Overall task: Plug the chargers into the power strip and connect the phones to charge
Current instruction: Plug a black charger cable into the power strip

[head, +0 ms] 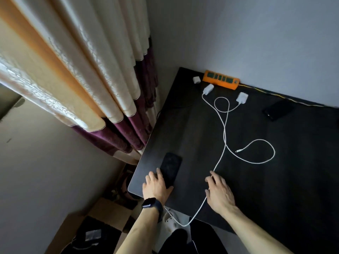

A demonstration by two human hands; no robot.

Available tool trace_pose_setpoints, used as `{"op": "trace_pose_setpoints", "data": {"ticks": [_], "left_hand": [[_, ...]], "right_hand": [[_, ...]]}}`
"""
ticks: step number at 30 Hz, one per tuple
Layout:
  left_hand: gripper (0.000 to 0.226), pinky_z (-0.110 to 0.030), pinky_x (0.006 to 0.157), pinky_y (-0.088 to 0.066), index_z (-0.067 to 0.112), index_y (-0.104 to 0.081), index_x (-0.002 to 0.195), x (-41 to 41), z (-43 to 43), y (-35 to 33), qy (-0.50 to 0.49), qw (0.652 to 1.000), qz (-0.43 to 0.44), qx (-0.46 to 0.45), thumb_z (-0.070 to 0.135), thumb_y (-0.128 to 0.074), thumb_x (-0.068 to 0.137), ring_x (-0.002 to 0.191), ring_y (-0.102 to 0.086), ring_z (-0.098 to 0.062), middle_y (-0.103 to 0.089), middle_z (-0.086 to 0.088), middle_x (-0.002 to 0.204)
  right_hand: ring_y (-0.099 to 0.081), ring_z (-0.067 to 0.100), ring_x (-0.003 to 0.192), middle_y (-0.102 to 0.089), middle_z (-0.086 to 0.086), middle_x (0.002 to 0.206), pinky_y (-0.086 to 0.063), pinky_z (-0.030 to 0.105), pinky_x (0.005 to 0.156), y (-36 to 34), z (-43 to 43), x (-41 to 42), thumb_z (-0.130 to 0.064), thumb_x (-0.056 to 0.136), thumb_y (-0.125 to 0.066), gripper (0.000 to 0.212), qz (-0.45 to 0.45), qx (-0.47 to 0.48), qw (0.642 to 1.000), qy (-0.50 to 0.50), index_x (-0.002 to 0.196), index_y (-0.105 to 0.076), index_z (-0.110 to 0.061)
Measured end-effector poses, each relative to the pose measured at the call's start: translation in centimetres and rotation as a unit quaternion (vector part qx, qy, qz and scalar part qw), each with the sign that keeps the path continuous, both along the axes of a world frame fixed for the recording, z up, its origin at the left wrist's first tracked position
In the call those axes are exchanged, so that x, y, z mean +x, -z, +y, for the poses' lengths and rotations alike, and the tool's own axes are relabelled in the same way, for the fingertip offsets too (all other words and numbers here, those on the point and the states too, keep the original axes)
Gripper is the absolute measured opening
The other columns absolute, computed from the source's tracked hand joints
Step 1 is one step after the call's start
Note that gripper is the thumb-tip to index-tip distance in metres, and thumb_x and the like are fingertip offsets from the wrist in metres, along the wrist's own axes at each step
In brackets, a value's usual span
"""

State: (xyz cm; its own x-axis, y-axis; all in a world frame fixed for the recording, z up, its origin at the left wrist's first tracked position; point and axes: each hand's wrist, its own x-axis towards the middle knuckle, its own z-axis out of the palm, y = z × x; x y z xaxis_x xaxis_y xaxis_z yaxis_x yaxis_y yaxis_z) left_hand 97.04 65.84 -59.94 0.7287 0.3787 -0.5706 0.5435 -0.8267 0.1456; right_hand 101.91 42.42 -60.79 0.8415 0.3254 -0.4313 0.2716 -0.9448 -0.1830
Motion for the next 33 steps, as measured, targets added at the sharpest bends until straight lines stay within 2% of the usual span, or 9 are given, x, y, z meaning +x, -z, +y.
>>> {"op": "trace_pose_setpoints", "data": {"ticks": [5,9,17,20,24,26,28,30,33], "left_hand": [[0.097,-0.043,0.101,-0.042,0.018,-0.020,0.153,0.0,-0.4,-0.2,0.000,1.000,0.014,0.011,0.069,-0.058,0.081,0.129,-0.042,-0.029,-0.042,-0.008,0.136],[0.085,-0.043,0.101,-0.041,0.023,-0.035,0.145,1.5,0.4,-1.6,0.005,1.000,0.017,-0.002,0.075,-0.053,0.080,0.127,-0.046,-0.027,-0.047,-0.004,0.133],[0.075,-0.044,0.110,-0.038,0.025,-0.026,0.154,14.0,1.1,-4.2,0.039,0.995,-0.095,-0.018,0.061,-0.049,0.092,0.137,-0.037,-0.026,-0.035,-0.002,0.150],[0.071,-0.041,0.109,-0.040,0.025,-0.027,0.154,20.5,0.7,-3.1,0.060,0.988,-0.144,-0.007,0.057,-0.048,0.093,0.137,-0.038,-0.024,-0.033,-0.002,0.152],[0.072,-0.041,0.114,-0.035,0.024,-0.021,0.156,27.3,-0.4,-0.1,0.111,0.979,-0.170,0.026,0.053,-0.047,0.096,0.142,-0.032,-0.023,-0.025,-0.003,0.159],[0.072,-0.042,0.118,-0.030,0.022,-0.018,0.157,30.0,-1.0,2.0,0.118,0.978,-0.169,0.039,0.051,-0.045,0.097,0.145,-0.028,-0.025,-0.022,-0.004,0.161],[0.066,-0.043,0.114,-0.035,0.020,-0.024,0.156,32.0,-1.2,3.4,0.121,0.974,-0.177,0.066,0.048,-0.043,0.099,0.141,-0.034,-0.028,-0.030,-0.007,0.157],[0.053,-0.043,0.101,-0.044,0.019,-0.039,0.148,33.2,-1.4,4.2,0.119,0.968,-0.191,0.111,0.044,-0.042,0.101,0.128,-0.046,-0.029,-0.046,-0.008,0.142],[0.037,-0.043,0.089,-0.050,0.020,-0.048,0.135,33.6,-1.9,4.3,0.123,0.970,-0.183,0.101,0.037,-0.040,0.103,0.114,-0.055,-0.028,-0.057,-0.006,0.125]], "right_hand": [[-0.033,0.022,0.144,-0.024,-0.001,0.163,-0.039,0.034,0.111,-0.5,-0.6,-0.2,-0.035,0.096,-0.054,0.035,0.012,0.005,0.999,0.037,0.129,-0.049,-0.024],[-0.033,0.021,0.143,-0.030,-0.004,0.160,-0.039,0.034,0.111,-2.0,0.2,0.5,-0.043,0.094,-0.054,0.042,-0.003,0.059,0.997,0.054,0.132,-0.054,-0.024],[-0.040,0.018,0.140,-0.042,-0.001,0.152,-0.040,0.030,0.111,-3.8,1.8,11.2,-0.046,0.093,-0.058,0.045,-0.095,0.154,0.981,0.076,0.133,-0.056,-0.026],[-0.032,0.024,0.146,-0.029,0.004,0.161,-0.037,0.035,0.116,-2.6,3.0,18.4,-0.048,0.095,-0.053,0.053,-0.123,0.140,0.980,0.062,0.145,-0.043,-0.033],[0.006,0.029,0.155,0.013,0.001,0.169,-0.012,0.049,0.123,0.9,4.0,25.8,-0.044,0.100,-0.039,0.061,-0.119,0.060,0.989,-0.060,0.156,-0.015,-0.041],[0.009,0.025,0.155,0.017,-0.003,0.168,-0.008,0.051,0.124,3.5,3.3,28.2,-0.045,0.103,-0.030,0.060,-0.116,0.023,0.989,-0.087,0.159,-0.009,-0.035],[-0.002,0.020,0.156,0.008,-0.005,0.169,-0.012,0.048,0.124,5.0,1.6,29.7,-0.048,0.104,-0.022,0.062,-0.127,0.016,0.990,-0.056,0.160,-0.009,-0.026],[-0.012,0.017,0.155,-0.005,-0.004,0.169,-0.019,0.045,0.124,5.8,-0.6,30.3,-0.048,0.103,-0.019,0.064,-0.146,0.014,0.989,-0.015,0.160,-0.014,-0.018],[-0.011,0.014,0.155,-0.006,-0.004,0.169,-0.023,0.045,0.123,6.3,-4.2,30.2,-0.052,0.101,-0.010,0.067,-0.142,-0.006,0.989,0.026,0.160,-0.010,-0.019]]}}
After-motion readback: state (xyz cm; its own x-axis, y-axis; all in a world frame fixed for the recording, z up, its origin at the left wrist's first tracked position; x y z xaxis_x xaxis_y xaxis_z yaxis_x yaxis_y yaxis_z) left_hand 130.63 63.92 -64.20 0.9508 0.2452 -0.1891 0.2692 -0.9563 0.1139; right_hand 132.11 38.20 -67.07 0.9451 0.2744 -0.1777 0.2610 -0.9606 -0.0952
